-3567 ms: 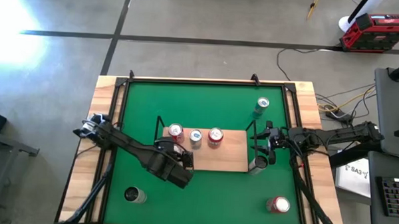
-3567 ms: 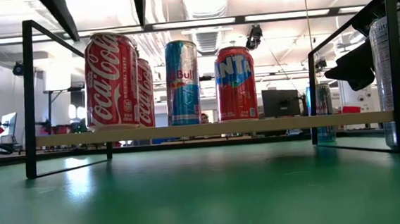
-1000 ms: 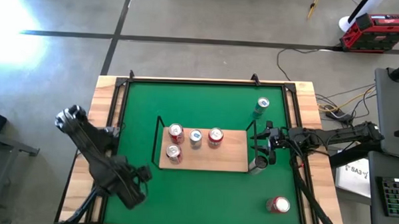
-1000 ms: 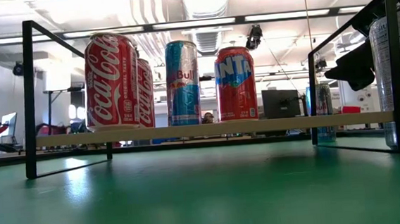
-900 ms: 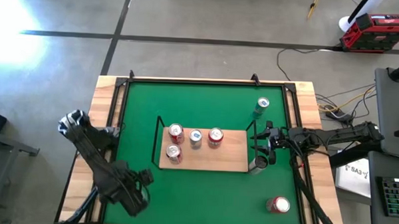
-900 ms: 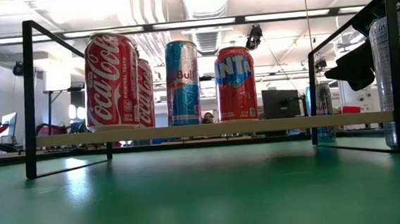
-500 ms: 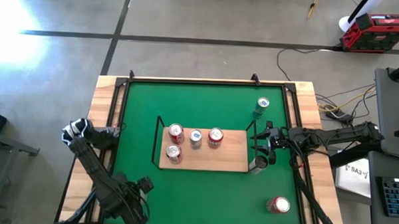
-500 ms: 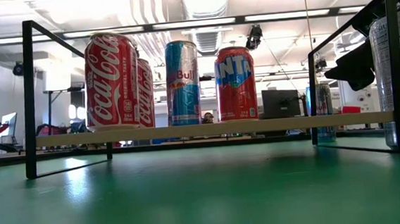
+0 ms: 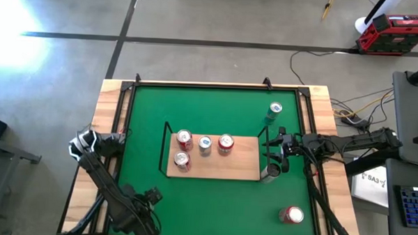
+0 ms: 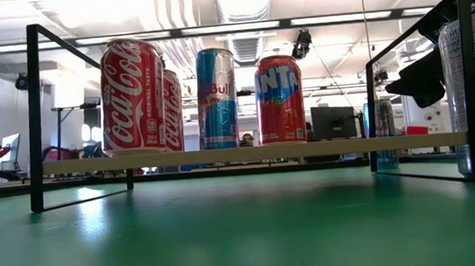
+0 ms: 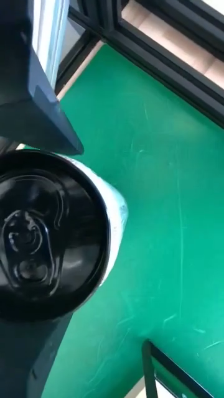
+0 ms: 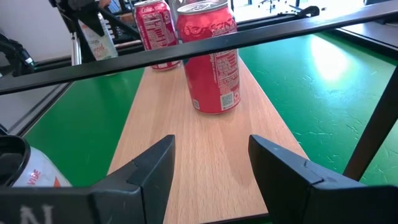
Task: Place canned beverage on shelf
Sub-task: Move the white soda can to the center of the table, then put the blue soda can on the shelf
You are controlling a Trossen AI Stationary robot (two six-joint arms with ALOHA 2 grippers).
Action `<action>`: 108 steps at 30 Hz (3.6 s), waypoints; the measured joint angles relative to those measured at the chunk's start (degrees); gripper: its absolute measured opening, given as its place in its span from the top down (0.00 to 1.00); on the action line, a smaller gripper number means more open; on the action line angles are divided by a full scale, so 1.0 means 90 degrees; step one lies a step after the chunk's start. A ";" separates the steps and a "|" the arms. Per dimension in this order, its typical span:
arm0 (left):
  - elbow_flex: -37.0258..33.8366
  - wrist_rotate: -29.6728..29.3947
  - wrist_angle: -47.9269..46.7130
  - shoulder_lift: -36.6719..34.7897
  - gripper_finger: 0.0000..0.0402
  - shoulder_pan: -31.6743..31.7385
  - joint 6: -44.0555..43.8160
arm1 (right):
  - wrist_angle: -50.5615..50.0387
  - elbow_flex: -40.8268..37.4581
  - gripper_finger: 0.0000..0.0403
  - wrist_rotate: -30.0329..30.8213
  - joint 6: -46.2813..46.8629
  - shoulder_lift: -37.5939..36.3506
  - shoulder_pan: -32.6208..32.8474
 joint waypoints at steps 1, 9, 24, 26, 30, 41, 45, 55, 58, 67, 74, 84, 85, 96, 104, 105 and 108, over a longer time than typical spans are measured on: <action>-0.0002 -0.0023 0.0006 0.0015 0.22 0.0000 -0.0001 | 0.0000 0.0000 0.51 -0.0002 0.0000 0.0000 0.0002; 0.0001 -0.0423 0.0161 0.0021 0.41 0.0033 0.0580 | 0.0000 0.0000 0.51 0.0000 0.0000 0.0000 0.0002; 0.1730 -0.1203 0.0319 0.1018 0.41 0.1288 0.6356 | 0.0000 0.0000 0.51 0.0000 -0.0002 0.0000 0.0000; 0.2190 -0.1426 0.0191 0.1305 0.41 0.1420 0.7136 | -0.0001 0.0000 0.51 -0.0001 0.0000 0.0000 0.0001; 0.3221 -0.1749 -0.0359 0.1967 0.40 0.1653 0.8346 | 0.0000 0.0000 0.51 0.0000 0.0000 0.0000 0.0002; 0.4658 -0.2124 -0.0448 0.2797 0.39 0.2161 0.9951 | 0.0000 0.0000 0.51 -0.0002 0.0000 0.0000 0.0000; 0.4596 -0.1951 -0.0390 0.2784 0.39 0.2272 0.9961 | 0.0000 0.0000 0.51 0.0000 0.0000 0.0000 0.0002; 0.4315 -0.1877 -0.0353 0.2771 0.39 0.2276 0.9903 | 0.0000 0.0000 0.51 0.0000 -0.0001 0.0000 0.0001; 0.4200 -0.1849 -0.0324 0.2740 0.39 0.2276 0.9729 | 0.0000 0.0000 0.51 0.0000 -0.0002 0.0000 0.0000; 0.4178 -0.1825 -0.0359 0.2735 0.37 0.2276 0.9418 | 0.0000 0.0000 0.51 0.0000 -0.0002 0.0000 0.0000; 0.4167 -0.1785 -0.0547 0.2740 0.26 0.2192 0.8963 | -0.0001 0.0000 0.51 0.0000 -0.0001 0.0000 0.0001; 0.4426 -0.1923 -0.0551 0.2492 0.12 0.2099 0.8897 | 0.0000 0.0000 0.51 0.0000 -0.0002 0.0000 0.0002; 0.4496 -0.1996 -0.0556 0.2430 0.12 0.2059 0.8903 | 0.0000 0.0000 0.51 0.0000 0.0000 0.0000 0.0001; 0.4118 -0.2999 -0.0532 0.1469 0.12 0.1321 0.8268 | -0.0002 0.0000 0.51 0.0000 -0.0002 0.0000 0.0000; 0.1057 -0.3578 -0.0544 -0.0589 0.15 0.0946 0.7439 | -0.0001 0.0000 0.51 0.0000 -0.0001 -0.0002 0.0000; 0.0615 -0.3728 -0.0542 -0.0919 0.15 0.0931 0.7519 | -0.0002 0.0000 0.51 -0.0002 -0.0001 -0.0002 0.0002; -0.0590 -0.4195 -0.0550 -0.1944 0.15 0.0930 0.7720 | -0.0002 0.0000 0.51 -0.0002 -0.0002 -0.0002 0.0002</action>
